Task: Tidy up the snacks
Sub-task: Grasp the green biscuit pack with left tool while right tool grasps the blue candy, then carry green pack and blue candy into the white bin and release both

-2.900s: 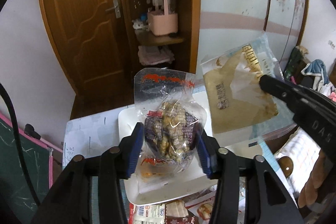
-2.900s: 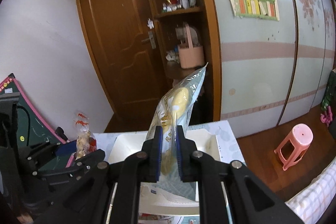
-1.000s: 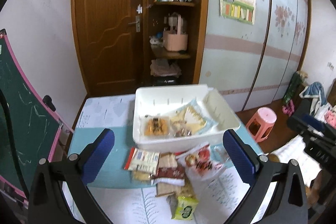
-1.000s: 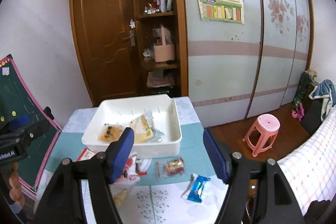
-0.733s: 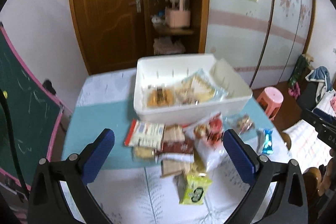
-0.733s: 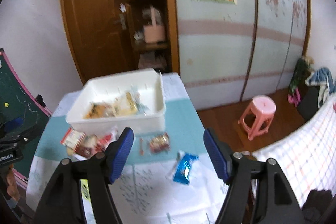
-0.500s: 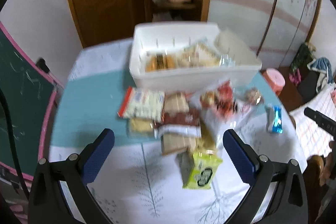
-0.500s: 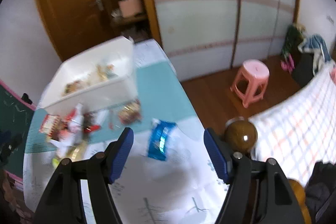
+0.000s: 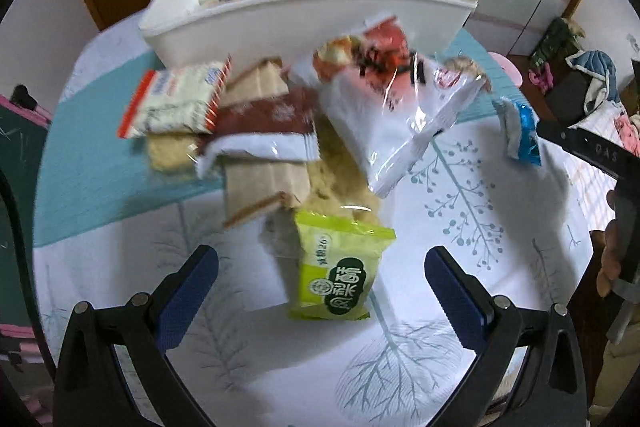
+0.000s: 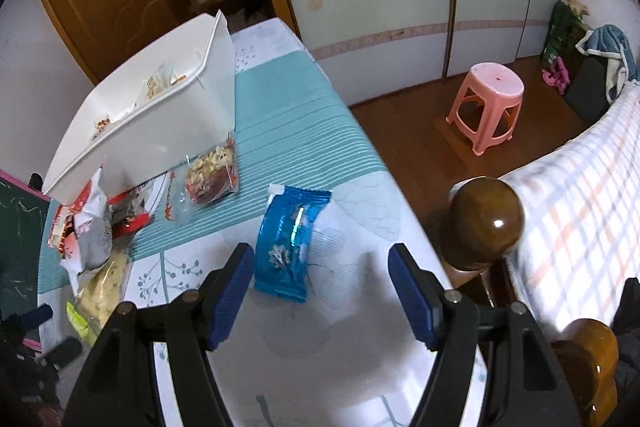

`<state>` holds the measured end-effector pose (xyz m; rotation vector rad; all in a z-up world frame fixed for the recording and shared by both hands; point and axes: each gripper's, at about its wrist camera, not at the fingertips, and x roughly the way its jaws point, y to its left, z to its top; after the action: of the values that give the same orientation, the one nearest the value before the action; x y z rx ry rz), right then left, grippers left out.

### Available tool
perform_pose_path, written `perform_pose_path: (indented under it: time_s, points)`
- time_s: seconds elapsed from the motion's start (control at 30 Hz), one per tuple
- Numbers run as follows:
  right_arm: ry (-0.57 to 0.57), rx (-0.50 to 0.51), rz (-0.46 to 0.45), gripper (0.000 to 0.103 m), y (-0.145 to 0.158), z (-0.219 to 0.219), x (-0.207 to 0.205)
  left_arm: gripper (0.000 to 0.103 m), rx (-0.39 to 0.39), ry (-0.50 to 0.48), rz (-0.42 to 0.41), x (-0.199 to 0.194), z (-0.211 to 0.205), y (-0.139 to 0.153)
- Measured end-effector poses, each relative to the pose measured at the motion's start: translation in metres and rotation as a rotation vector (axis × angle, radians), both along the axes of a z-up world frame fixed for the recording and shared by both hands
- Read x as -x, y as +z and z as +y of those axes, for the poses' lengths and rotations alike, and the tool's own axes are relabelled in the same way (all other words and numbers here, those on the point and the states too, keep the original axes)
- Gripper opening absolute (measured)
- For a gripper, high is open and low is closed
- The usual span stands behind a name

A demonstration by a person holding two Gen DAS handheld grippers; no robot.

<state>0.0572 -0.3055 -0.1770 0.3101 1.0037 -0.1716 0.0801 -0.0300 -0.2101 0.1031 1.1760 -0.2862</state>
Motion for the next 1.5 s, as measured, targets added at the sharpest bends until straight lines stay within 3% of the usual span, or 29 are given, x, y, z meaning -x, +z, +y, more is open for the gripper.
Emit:
perform_pose_path:
  time_s: [0.13, 0.2, 0.33, 0.4, 0.53, 0.67, 1.17, 1.5]
  points:
    - [0.001, 0.035, 0.014, 0.07, -0.009, 0.008, -0.015, 0.094, 0.014, 0.03, 0.054, -0.005, 0.0, -0.019]
    - [0.004, 0.046, 0.032, 0.07, -0.014, 0.011, -0.022, 0.081, 0.026, 0.041, 0.089, -0.007, 0.002, -0.027]
    - [0.008, 0.06, 0.043, 0.07, -0.019, 0.016, -0.028, 0.071, 0.047, 0.05, 0.084, -0.004, 0.004, -0.024]
    - [0.016, 0.079, 0.047, 0.067, -0.02, 0.02, -0.028, 0.059, 0.05, 0.048, 0.078, -0.002, 0.004, -0.022]
    - [0.06, 0.091, 0.033, 0.031, -0.018, 0.028, -0.024, 0.056, 0.053, 0.059, 0.08, -0.001, 0.0, -0.02]
    - [0.081, 0.077, 0.029, 0.03, -0.017, 0.03, -0.019, 0.037, 0.08, 0.058, 0.091, 0.002, -0.001, -0.015]
    - [0.228, 0.004, 0.004, 0.029, 0.0, 0.068, 0.023, 0.036, 0.121, 0.094, 0.05, 0.017, 0.025, 0.019]
    - [0.269, 0.022, 0.02, 0.029, -0.001, 0.081, 0.026, 0.037, 0.12, 0.081, 0.125, 0.017, 0.042, -0.005]
